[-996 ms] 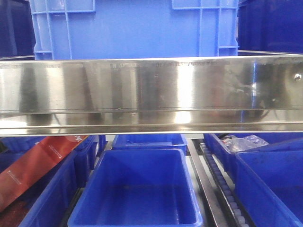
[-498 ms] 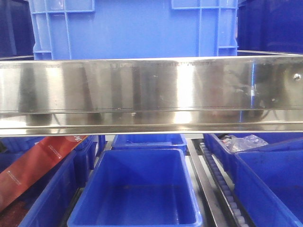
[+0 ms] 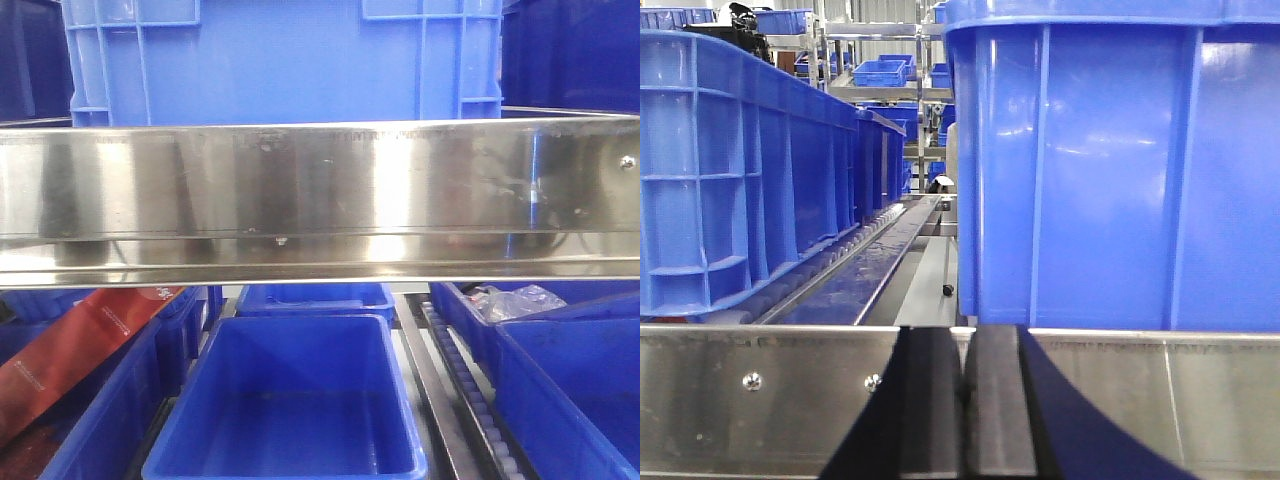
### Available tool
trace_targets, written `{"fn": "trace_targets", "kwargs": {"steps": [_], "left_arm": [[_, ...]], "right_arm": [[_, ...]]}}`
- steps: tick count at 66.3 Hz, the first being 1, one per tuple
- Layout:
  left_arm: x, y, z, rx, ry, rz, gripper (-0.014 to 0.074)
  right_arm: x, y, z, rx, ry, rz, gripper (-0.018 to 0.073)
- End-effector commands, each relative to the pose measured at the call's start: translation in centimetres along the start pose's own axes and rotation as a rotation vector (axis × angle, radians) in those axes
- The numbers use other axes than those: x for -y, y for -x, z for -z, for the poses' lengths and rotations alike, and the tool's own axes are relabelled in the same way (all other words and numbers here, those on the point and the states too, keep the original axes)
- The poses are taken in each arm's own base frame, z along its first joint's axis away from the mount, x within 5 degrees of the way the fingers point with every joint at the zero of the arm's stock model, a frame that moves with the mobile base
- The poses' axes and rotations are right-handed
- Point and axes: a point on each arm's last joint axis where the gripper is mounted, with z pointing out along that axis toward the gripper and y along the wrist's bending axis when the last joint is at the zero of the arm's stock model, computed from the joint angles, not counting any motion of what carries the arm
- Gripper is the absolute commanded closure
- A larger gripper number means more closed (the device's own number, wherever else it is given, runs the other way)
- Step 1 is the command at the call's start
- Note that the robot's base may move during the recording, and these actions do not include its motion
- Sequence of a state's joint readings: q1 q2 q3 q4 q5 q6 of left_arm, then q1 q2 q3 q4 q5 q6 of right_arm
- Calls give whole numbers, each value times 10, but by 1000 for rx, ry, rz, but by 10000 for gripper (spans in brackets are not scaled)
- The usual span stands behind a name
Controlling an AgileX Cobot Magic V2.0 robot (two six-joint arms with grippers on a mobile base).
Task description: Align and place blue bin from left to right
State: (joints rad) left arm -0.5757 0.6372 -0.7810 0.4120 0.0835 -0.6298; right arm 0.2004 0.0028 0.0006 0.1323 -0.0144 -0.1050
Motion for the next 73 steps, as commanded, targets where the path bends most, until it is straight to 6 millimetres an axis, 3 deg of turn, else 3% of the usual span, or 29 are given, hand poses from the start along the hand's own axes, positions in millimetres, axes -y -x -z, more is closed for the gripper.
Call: {"fn": "trace_targets", "kwargs": {"steps": [1, 13, 20, 30, 51, 70, 73], "left_arm": [[2, 2, 1, 17, -18, -5, 707], [-1, 4, 9, 29, 13, -137, 707], [-13, -3, 22, -8, 121, -104, 707], [-34, -32, 45, -73, 293, -185, 707], [-64, -105, 88, 47, 586, -194, 707], [-75, -175, 108, 25, 608, -166, 707], [-73, -175, 108, 37, 588, -169, 707]], "right_arm": [[0, 3, 0, 27, -2, -10, 638], [0, 3, 0, 27, -2, -10, 638], [0, 3, 0, 27, -2, -10, 638], [0, 3, 0, 27, -2, -10, 638], [0, 3, 0, 27, -2, -10, 638], [0, 3, 0, 27, -2, -10, 638], [0, 3, 0, 27, -2, -10, 638]]}}
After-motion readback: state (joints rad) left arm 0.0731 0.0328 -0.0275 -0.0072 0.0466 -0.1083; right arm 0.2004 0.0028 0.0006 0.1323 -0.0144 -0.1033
